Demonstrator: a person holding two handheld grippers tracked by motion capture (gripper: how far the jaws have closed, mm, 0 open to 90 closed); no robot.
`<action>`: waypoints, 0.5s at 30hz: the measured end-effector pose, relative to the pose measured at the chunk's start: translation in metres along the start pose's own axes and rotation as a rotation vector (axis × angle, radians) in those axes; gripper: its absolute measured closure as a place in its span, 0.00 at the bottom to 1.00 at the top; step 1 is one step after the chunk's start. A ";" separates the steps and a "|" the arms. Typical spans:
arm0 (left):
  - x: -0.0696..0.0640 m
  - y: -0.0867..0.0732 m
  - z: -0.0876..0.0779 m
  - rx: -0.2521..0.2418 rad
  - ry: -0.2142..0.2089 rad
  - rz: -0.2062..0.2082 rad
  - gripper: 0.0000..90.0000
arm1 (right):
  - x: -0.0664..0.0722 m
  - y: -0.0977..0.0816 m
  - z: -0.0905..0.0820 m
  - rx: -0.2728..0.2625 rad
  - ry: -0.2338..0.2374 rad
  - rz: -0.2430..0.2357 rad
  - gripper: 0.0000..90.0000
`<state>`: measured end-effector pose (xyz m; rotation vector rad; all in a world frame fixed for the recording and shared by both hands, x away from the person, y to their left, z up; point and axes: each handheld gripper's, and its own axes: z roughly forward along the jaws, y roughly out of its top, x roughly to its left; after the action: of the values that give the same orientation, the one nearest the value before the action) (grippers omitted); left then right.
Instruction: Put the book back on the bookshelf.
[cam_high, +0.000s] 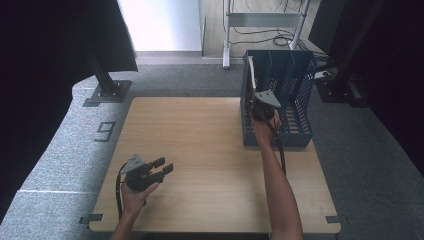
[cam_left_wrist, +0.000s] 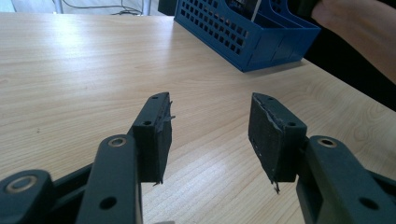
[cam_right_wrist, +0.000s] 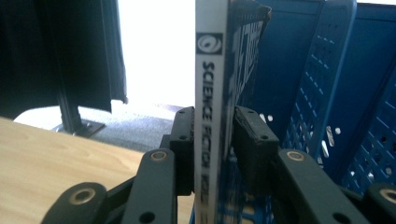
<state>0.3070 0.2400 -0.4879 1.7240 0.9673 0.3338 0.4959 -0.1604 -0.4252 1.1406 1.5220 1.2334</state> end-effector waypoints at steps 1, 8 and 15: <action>-0.001 0.000 0.000 0.002 -0.002 0.002 0.55 | 0.001 0.000 -0.002 0.009 0.001 -0.006 0.79; -0.002 0.000 0.000 -0.001 0.000 0.008 0.55 | 0.002 0.000 -0.002 0.003 0.002 -0.033 0.84; 0.000 0.000 0.000 -0.003 0.002 0.002 0.55 | -0.004 -0.001 0.007 -0.011 0.000 -0.028 0.85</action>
<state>0.3070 0.2400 -0.4876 1.7226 0.9663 0.3379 0.5036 -0.1627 -0.4274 1.1085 1.5239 1.2214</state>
